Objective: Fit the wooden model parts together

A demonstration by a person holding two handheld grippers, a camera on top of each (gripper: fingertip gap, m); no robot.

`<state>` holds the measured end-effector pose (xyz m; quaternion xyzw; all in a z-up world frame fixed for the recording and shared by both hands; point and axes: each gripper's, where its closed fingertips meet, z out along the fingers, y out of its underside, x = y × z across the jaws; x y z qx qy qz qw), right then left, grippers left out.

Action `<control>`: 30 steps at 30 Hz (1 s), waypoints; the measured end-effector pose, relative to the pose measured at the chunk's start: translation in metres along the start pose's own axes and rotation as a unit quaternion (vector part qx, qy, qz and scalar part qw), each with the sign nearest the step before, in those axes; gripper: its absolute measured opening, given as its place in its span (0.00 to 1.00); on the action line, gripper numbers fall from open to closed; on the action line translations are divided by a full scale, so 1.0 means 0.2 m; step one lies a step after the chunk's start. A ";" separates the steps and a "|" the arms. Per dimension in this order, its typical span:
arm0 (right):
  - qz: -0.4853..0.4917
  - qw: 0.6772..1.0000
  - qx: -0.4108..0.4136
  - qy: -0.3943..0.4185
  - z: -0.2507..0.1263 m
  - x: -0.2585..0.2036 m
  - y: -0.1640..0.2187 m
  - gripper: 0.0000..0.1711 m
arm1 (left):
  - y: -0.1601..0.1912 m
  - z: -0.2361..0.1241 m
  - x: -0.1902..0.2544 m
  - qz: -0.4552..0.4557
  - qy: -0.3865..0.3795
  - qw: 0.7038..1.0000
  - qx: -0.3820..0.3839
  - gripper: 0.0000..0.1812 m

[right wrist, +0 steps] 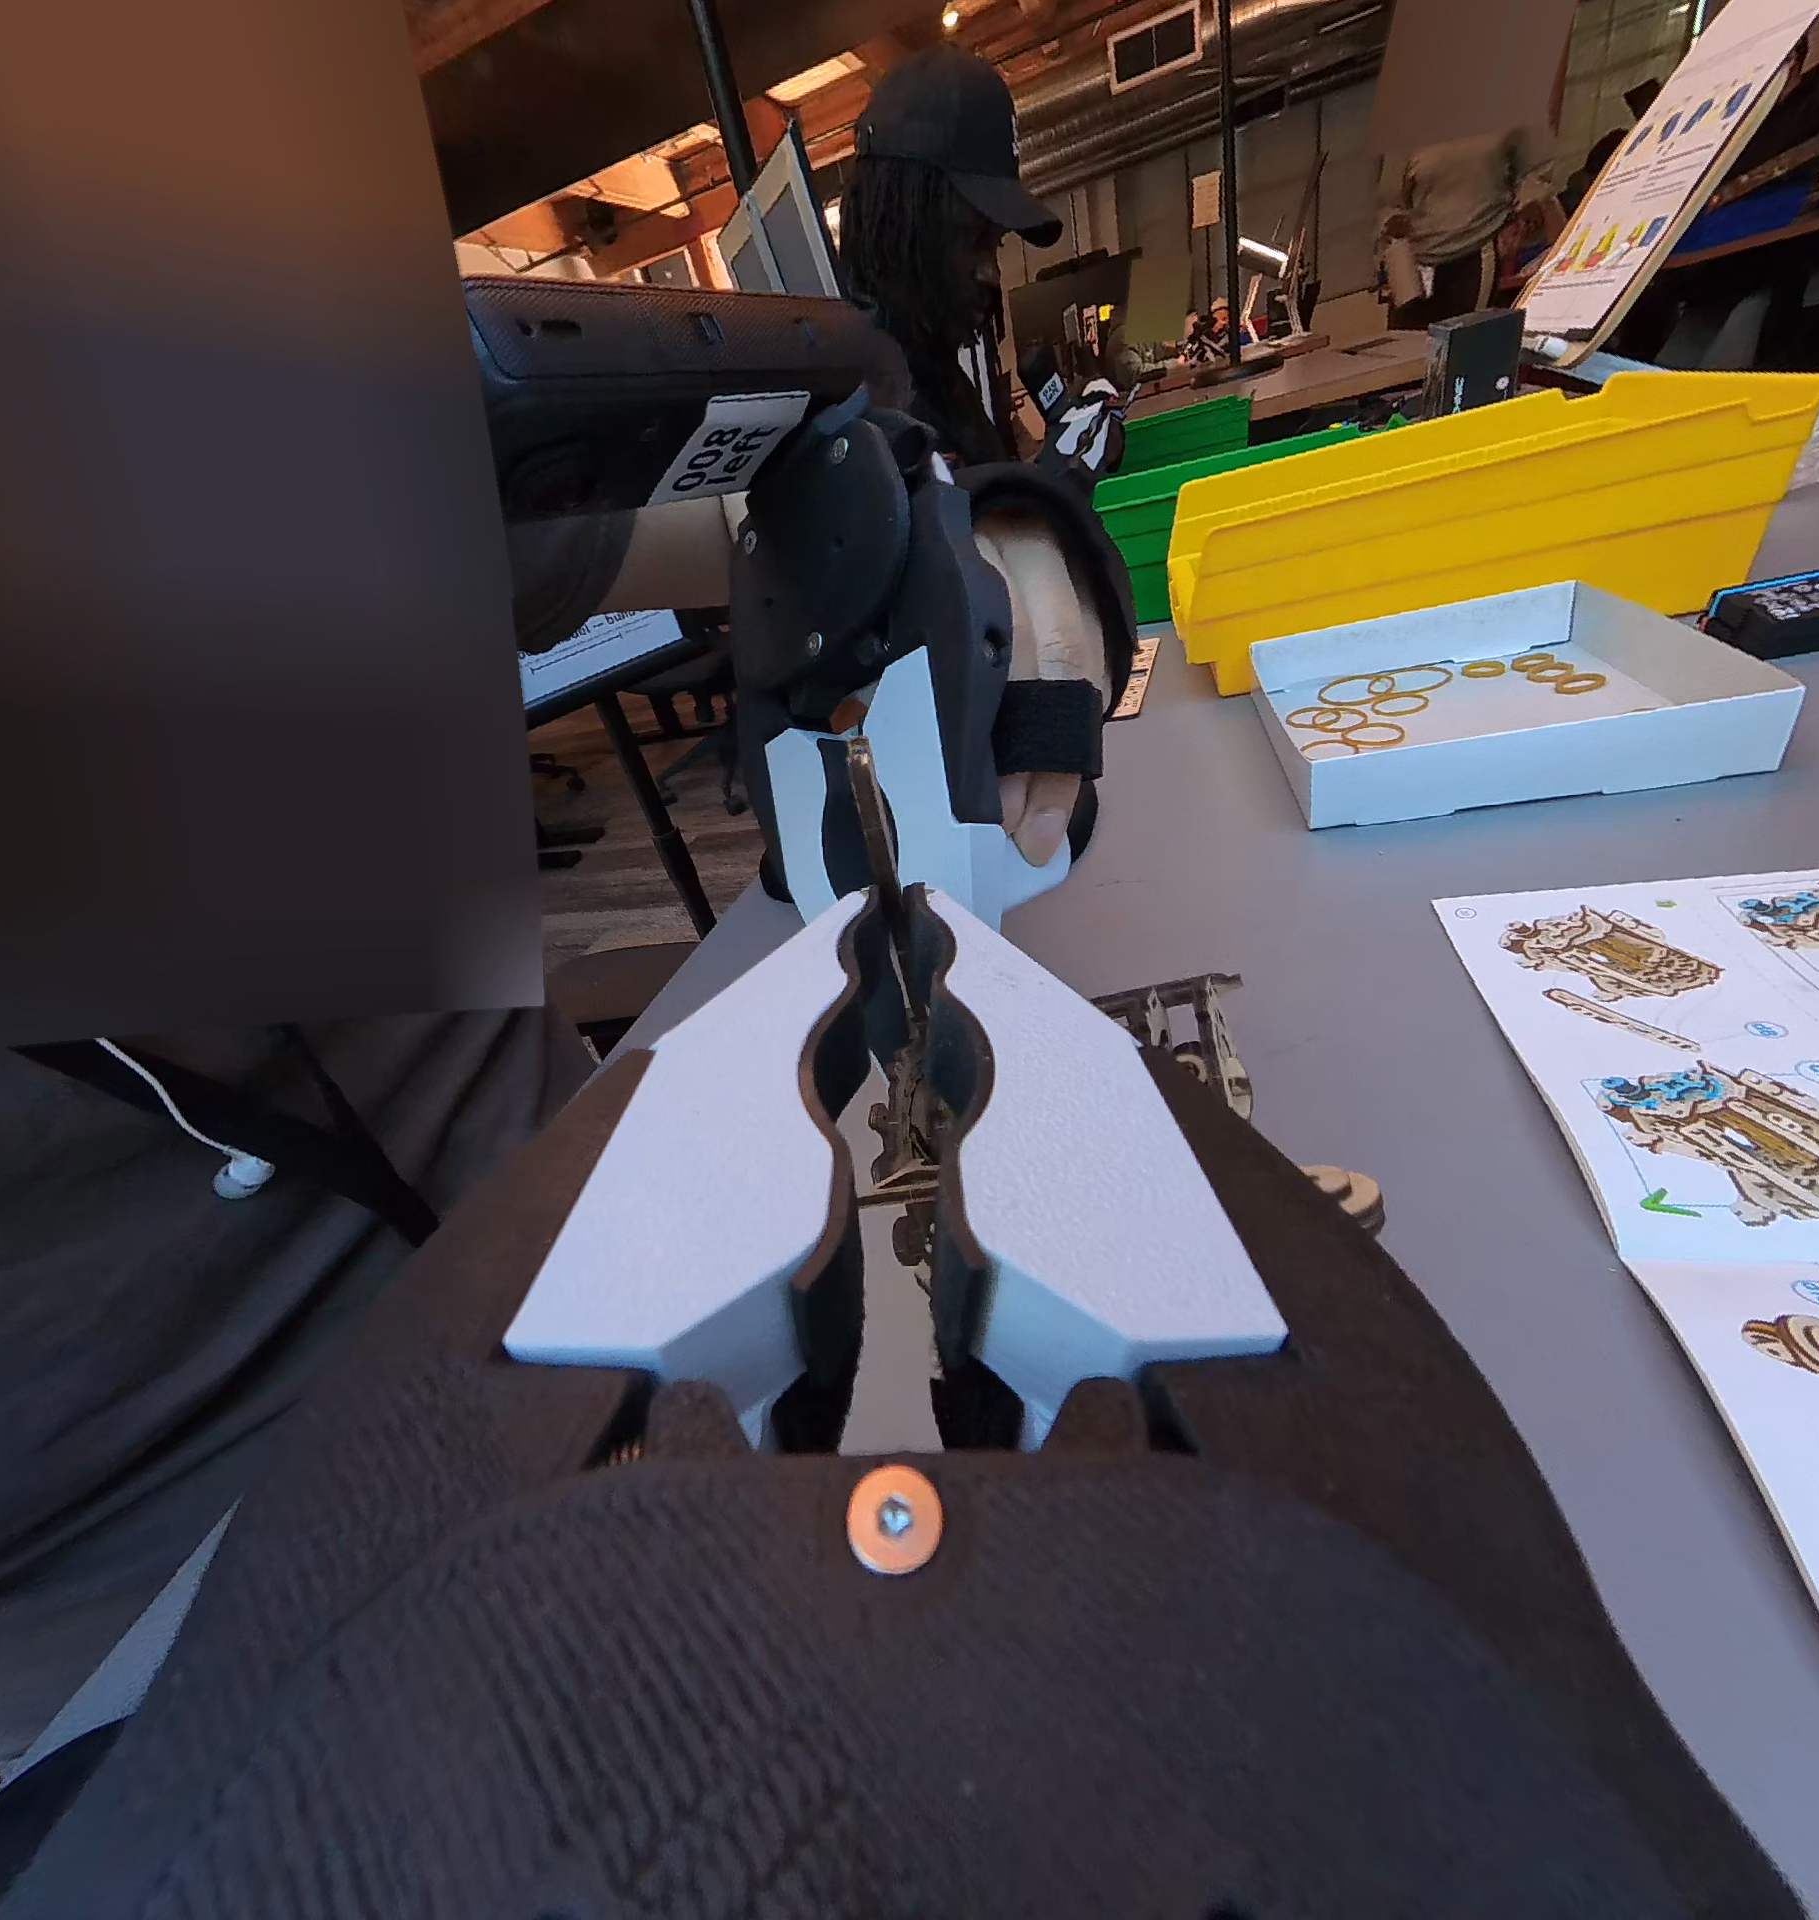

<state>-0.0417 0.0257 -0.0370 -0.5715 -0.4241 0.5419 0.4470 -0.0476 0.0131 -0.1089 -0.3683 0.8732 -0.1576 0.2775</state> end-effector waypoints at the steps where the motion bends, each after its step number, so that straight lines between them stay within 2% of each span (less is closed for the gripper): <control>1: -0.001 1.000 -0.001 0.001 0.00 0.00 0.00 0.00 | 0.00 0.00 0.00 0.002 -0.001 1.000 0.001 0.07; 22: -0.008 1.000 -0.004 0.006 -0.01 0.00 0.01 0.00 | 0.00 0.01 0.00 0.034 -0.011 0.999 0.001 0.02; 30: -0.039 0.999 -0.020 0.024 -0.01 0.01 0.02 0.00 | 0.01 0.01 0.01 0.027 -0.003 1.000 0.000 0.01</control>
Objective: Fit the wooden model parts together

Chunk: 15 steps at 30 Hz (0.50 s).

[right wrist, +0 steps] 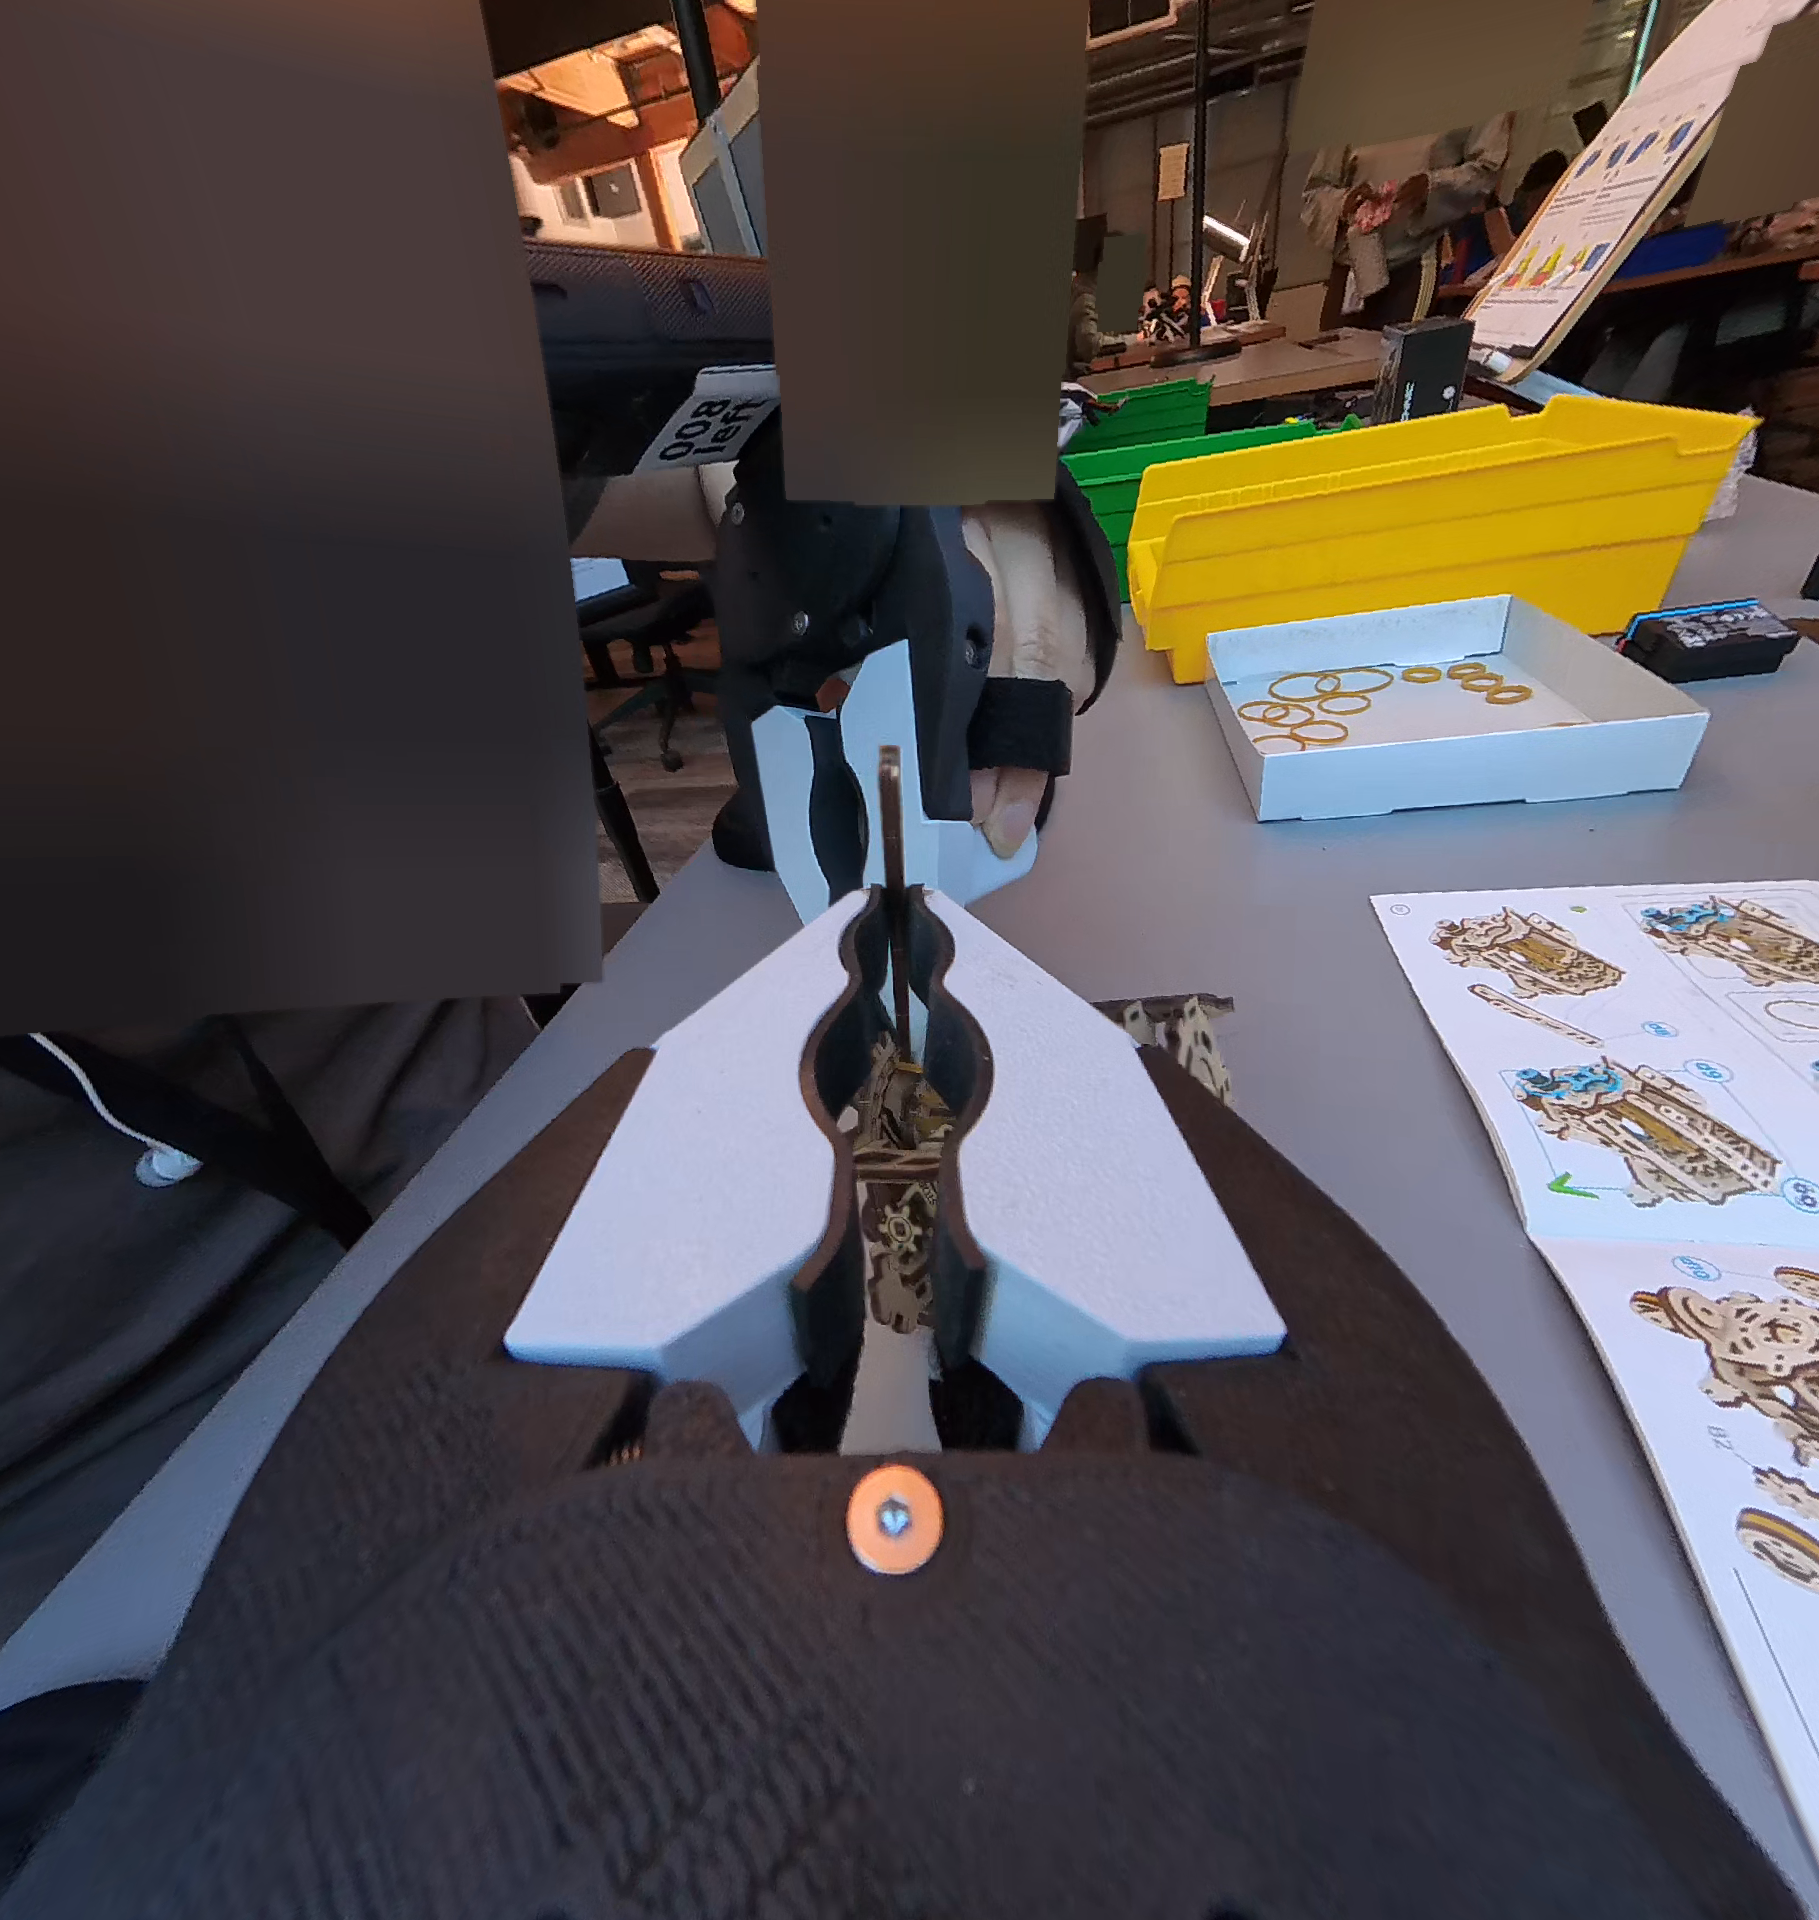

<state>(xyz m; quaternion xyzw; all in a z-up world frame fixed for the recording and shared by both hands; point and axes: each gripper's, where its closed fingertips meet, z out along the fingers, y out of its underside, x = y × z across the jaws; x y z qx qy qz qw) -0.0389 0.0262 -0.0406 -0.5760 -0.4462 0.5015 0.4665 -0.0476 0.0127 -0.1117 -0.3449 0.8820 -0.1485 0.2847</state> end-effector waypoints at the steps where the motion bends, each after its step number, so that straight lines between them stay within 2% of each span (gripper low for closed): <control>1: -0.009 1.000 -0.002 0.003 0.00 0.00 0.00 0.00 | 0.00 0.00 0.00 0.000 -0.002 1.000 0.000 0.01; 15: -0.024 0.999 -0.001 0.032 -0.02 0.03 -0.05 0.00 | 0.00 0.00 0.00 0.008 -0.004 1.000 -0.002 0.01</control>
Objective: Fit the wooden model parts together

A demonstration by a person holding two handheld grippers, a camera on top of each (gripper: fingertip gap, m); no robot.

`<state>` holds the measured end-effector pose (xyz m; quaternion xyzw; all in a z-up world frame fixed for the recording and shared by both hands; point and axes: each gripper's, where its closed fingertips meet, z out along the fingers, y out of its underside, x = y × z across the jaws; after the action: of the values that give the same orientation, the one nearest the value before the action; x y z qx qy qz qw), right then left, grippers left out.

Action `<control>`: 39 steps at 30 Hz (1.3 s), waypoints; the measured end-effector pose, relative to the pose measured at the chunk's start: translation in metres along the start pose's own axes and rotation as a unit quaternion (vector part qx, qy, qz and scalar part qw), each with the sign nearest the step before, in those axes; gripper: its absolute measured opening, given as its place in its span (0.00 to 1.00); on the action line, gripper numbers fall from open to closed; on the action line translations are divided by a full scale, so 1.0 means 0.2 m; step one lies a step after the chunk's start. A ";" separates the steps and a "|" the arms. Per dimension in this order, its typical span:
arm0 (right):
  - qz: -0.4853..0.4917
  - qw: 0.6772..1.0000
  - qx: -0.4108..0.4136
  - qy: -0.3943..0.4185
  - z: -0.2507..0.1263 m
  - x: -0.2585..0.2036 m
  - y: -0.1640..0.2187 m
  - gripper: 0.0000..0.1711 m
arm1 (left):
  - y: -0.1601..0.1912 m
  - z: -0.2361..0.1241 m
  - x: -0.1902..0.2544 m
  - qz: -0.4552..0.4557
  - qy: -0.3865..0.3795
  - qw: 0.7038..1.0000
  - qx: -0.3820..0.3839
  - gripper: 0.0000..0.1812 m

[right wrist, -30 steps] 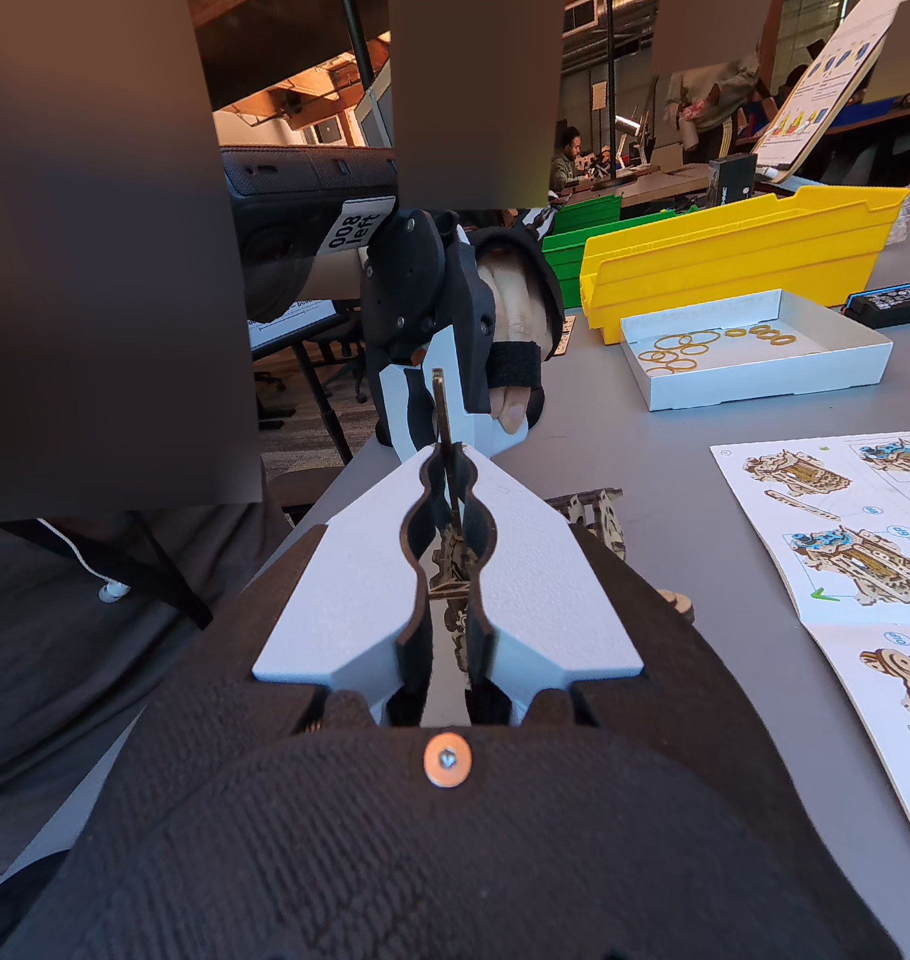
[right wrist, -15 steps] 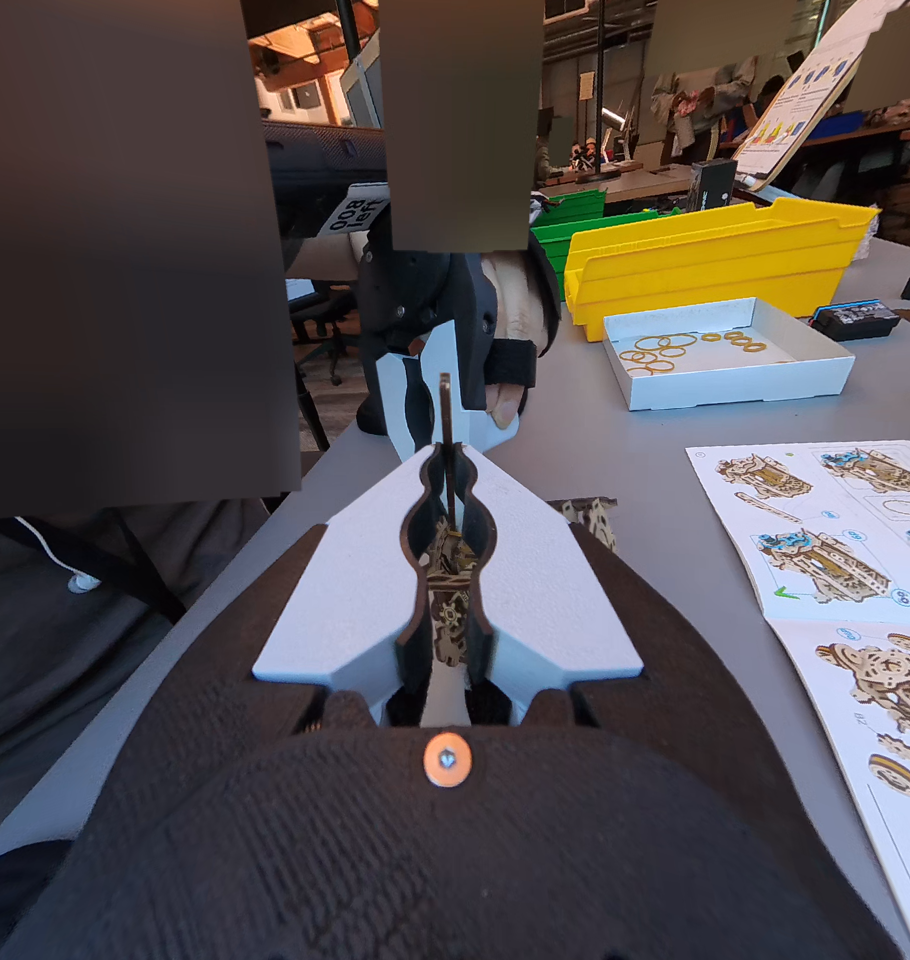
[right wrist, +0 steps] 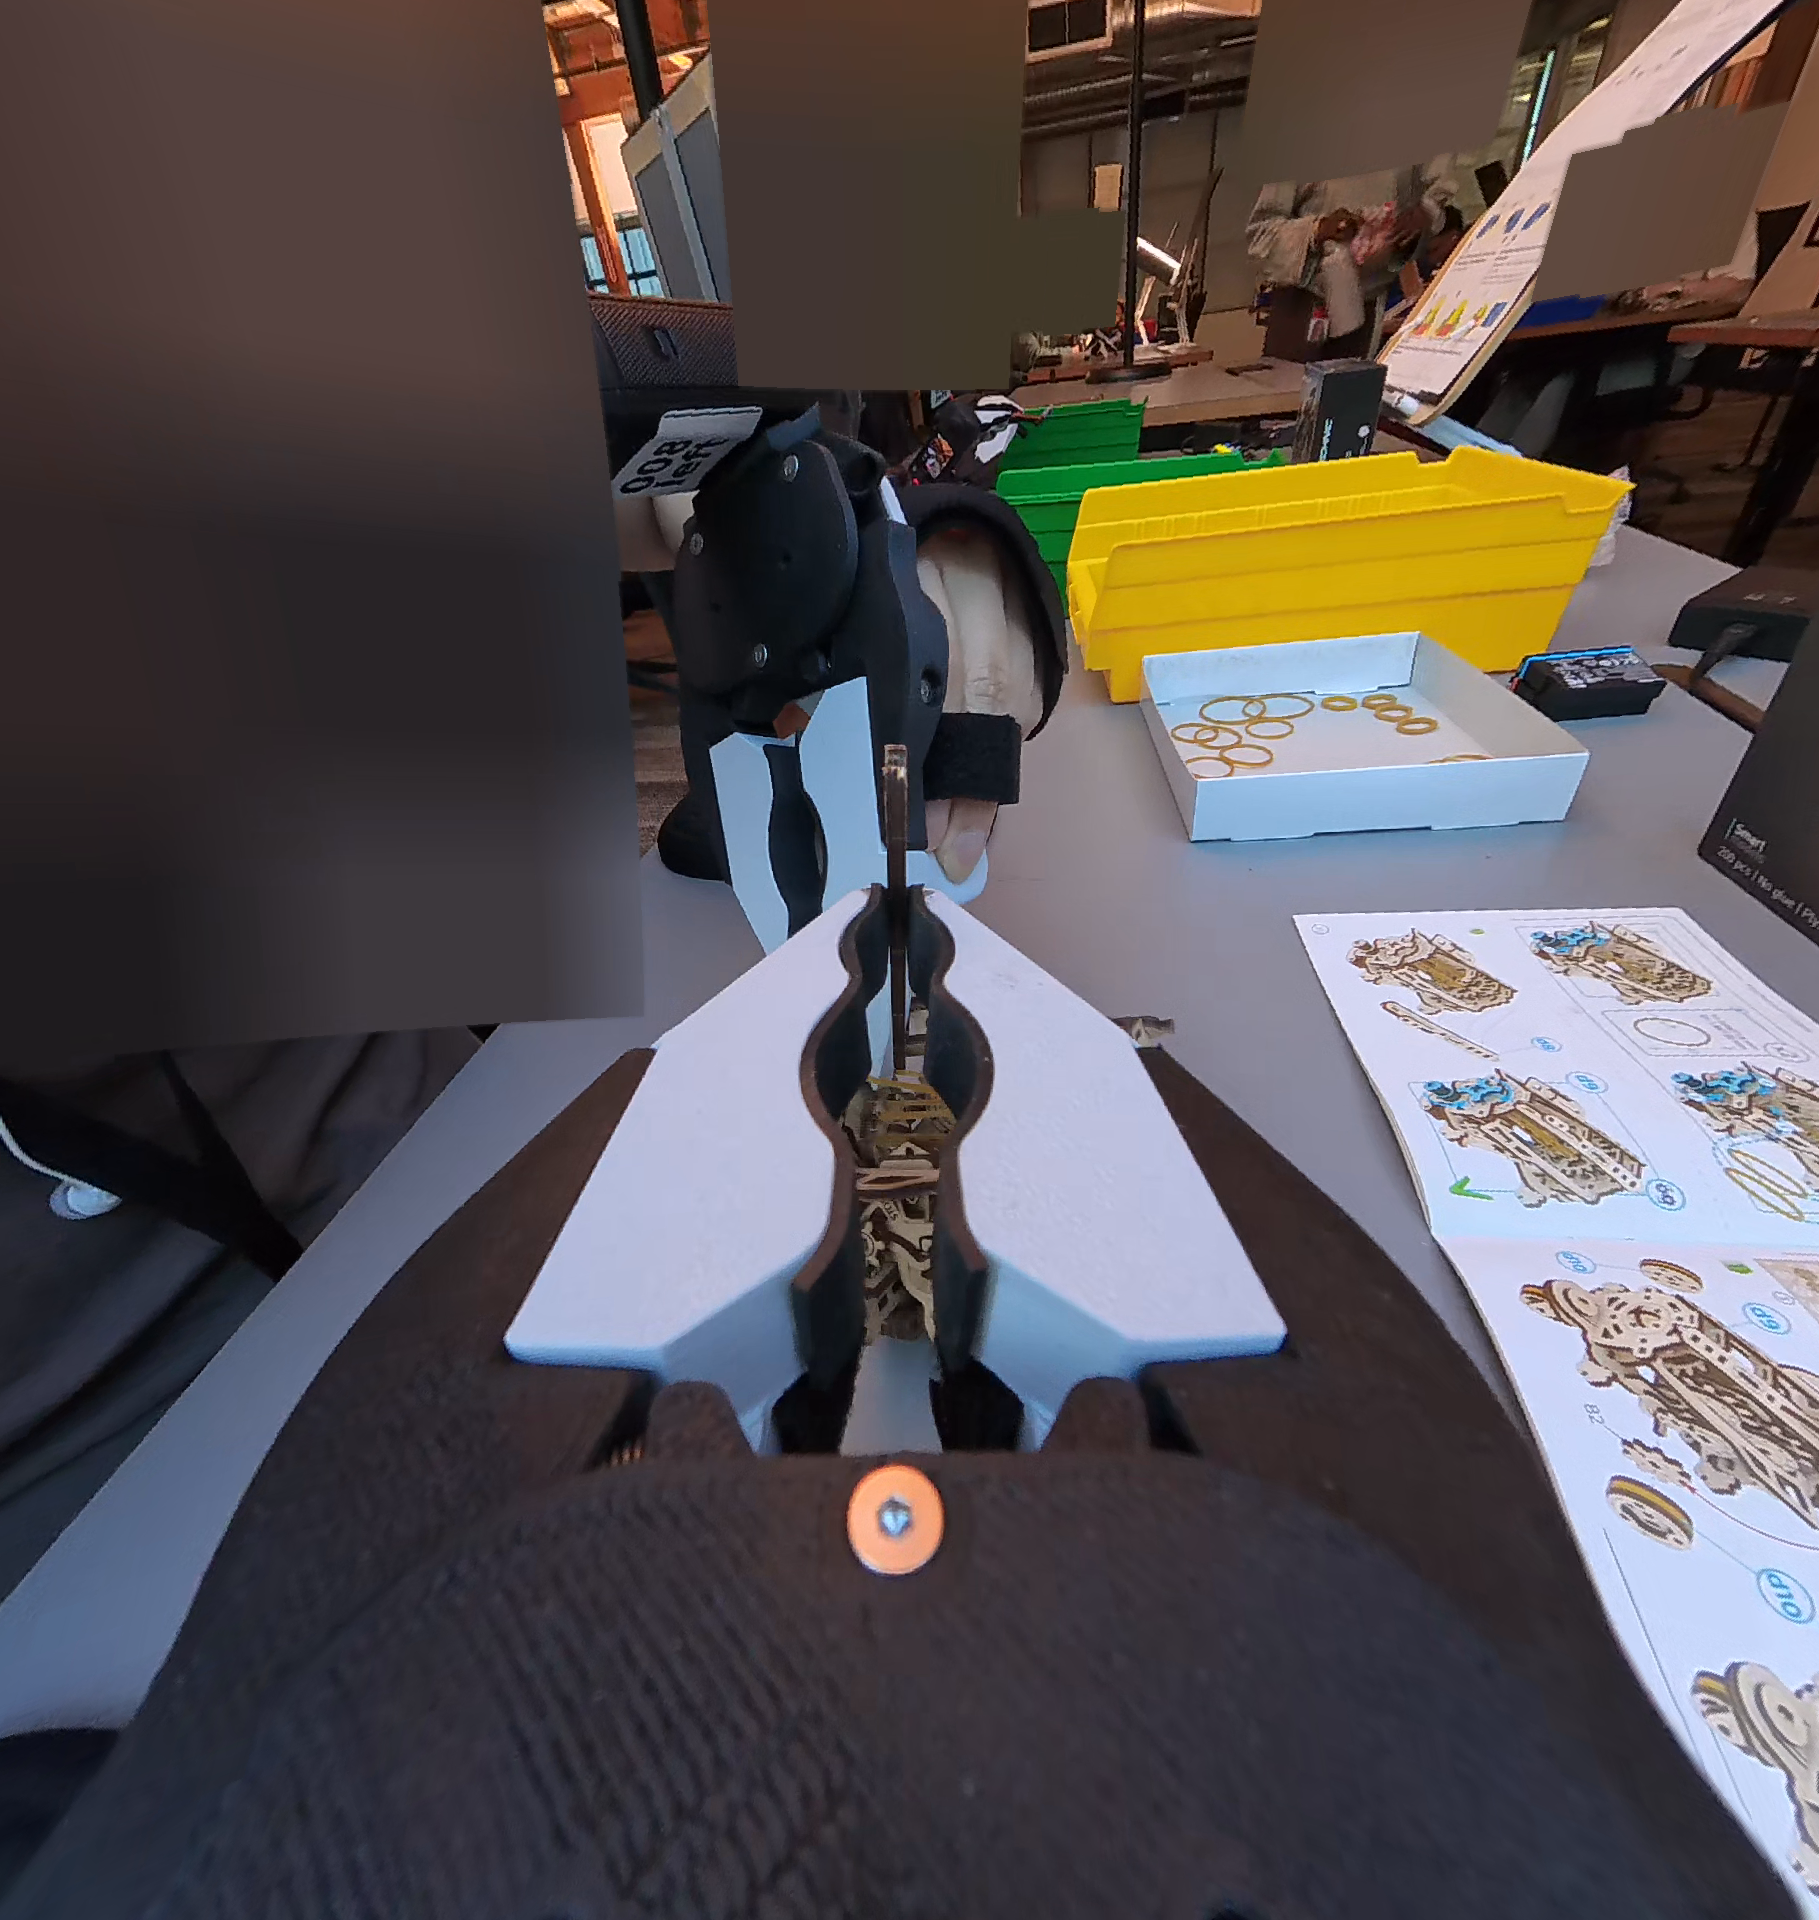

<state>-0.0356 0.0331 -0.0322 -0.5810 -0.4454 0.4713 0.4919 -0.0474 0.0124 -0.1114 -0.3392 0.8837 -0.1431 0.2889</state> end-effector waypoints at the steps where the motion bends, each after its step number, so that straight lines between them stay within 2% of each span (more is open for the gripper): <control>1: 0.003 1.000 -0.005 -0.003 0.01 0.00 0.01 0.00 | 0.00 0.00 0.00 0.000 0.001 1.000 0.000 0.01; 7: 0.009 0.999 -0.051 -0.001 0.03 0.00 0.07 0.00 | 0.00 0.00 0.00 0.002 -0.003 1.000 0.002 0.01; 33: 0.009 0.997 -0.074 0.004 0.00 -0.01 0.06 0.00 | 0.00 0.00 -0.01 -0.007 -0.003 1.000 0.010 0.01; 39: 0.014 0.997 -0.070 -0.017 0.01 -0.03 0.06 0.00 | 0.00 0.00 -0.01 -0.002 -0.003 1.000 0.007 0.01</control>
<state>-0.0369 0.0270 -0.0431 -0.6123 -0.4776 0.4554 0.4355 -0.0468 0.0136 -0.1115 -0.3395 0.8811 -0.1494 0.2934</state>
